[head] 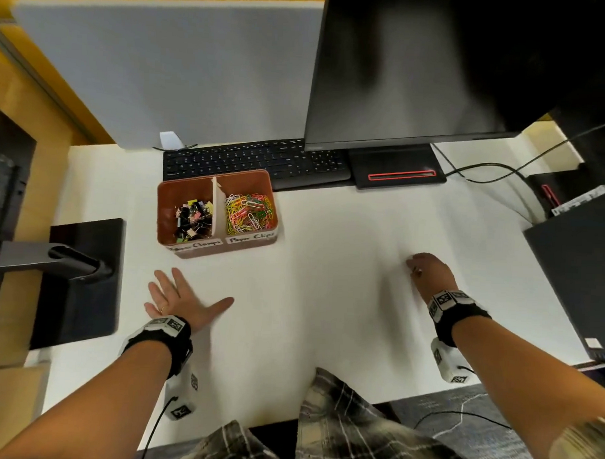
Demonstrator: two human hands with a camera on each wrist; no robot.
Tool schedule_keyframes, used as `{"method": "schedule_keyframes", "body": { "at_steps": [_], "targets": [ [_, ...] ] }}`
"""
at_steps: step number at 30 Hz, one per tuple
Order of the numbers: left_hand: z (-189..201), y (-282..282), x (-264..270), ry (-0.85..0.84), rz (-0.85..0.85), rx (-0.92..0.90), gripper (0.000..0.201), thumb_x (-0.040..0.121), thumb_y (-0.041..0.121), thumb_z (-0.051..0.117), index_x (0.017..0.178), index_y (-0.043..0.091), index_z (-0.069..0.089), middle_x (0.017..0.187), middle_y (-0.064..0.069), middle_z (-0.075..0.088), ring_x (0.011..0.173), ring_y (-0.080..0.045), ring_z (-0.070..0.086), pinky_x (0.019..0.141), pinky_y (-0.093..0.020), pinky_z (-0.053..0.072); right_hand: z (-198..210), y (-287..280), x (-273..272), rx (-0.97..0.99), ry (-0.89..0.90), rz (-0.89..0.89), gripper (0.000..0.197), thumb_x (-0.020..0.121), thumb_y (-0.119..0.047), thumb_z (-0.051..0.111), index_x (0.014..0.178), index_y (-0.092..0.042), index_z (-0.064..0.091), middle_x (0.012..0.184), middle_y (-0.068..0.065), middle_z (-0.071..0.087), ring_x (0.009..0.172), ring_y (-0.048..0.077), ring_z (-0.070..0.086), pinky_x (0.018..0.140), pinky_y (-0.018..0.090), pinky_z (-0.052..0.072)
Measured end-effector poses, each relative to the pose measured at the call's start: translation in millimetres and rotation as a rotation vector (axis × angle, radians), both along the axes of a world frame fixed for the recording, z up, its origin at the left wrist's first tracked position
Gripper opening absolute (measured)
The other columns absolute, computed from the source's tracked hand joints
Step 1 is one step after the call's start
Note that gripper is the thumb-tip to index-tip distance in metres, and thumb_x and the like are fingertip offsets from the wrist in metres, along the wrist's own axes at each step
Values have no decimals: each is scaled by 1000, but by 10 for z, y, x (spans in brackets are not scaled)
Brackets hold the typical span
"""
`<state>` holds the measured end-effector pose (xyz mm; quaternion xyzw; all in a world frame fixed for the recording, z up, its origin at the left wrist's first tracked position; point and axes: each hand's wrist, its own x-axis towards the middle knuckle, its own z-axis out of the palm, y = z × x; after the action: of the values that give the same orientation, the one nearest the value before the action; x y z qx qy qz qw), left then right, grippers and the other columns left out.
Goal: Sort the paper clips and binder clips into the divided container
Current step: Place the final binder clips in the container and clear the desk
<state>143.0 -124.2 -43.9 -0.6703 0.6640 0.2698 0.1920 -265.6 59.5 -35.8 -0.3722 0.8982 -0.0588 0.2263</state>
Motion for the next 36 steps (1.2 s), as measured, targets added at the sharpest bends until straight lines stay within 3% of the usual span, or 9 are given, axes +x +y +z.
{"method": "schedule_keyframes", "body": {
  "at_steps": [6, 9, 17, 23, 28, 31, 33, 36],
  "targets": [
    [-5, -9, -6, -14, 0, 6, 132, 58, 86, 48, 141, 15, -24, 150, -14, -31, 140, -36, -19, 115, -55, 0, -18, 33, -62, -49, 4, -69, 14, 81, -5, 59, 89, -4, 70, 102, 17, 66, 96, 37, 60, 84, 38, 49],
    [-3, -16, -5, -18, 1, 9, 132, 58, 87, 48, 141, 15, -25, 149, -13, -32, 140, -37, -20, 114, -55, 0, 20, 2, -46, -30, 0, -79, 14, 82, -6, 57, 87, -5, 70, 98, 18, 66, 91, 37, 60, 79, 37, 49],
    [-3, -13, -18, -11, 16, -7, 132, 57, 86, 50, 143, 16, -21, 151, -12, -28, 141, -36, -17, 114, -55, 1, 35, -248, 369, -162, -120, 4, 18, 81, -2, 61, 95, -5, 72, 107, 15, 67, 101, 32, 61, 92, 33, 44],
    [-45, -23, -3, -2, 22, 0, 133, 55, 87, 49, 142, 17, -23, 150, -12, -30, 141, -35, -19, 114, -54, -1, 106, -526, 557, -140, -227, 129, 16, 78, 0, 62, 91, -4, 72, 100, 13, 70, 97, 27, 63, 89, 27, 45],
    [-57, -19, 1, -4, 19, -5, 132, 56, 87, 50, 142, 17, -23, 150, -12, -30, 141, -36, -19, 114, -55, -1, 120, -496, 420, -224, -241, 98, 21, 76, 2, 62, 92, -9, 70, 99, 8, 65, 82, 19, 58, 84, 28, 47],
    [-61, -24, -8, -15, 14, -5, 132, 56, 87, 49, 142, 16, -23, 151, -12, -30, 141, -36, -18, 114, -55, 0, 82, -387, 345, -66, -206, 236, 28, 78, -5, 64, 105, -10, 68, 107, 5, 57, 95, 18, 55, 85, 22, 35],
    [-66, -27, -15, -16, 16, -3, 132, 56, 87, 49, 142, 16, -23, 150, -12, -30, 141, -36, -19, 114, -55, 0, 57, -347, 303, -16, -204, 267, 31, 76, -10, 70, 107, -11, 67, 107, 8, 56, 100, 23, 55, 86, 24, 35],
    [-69, -23, -16, -22, 18, -9, 132, 56, 87, 49, 142, 17, -23, 151, -12, -30, 141, -36, -18, 114, -55, 1, 61, -312, 273, -76, -222, 209, 29, 72, -10, 75, 100, -11, 67, 98, 3, 54, 89, 19, 54, 90, 32, 44]
  ]
}}
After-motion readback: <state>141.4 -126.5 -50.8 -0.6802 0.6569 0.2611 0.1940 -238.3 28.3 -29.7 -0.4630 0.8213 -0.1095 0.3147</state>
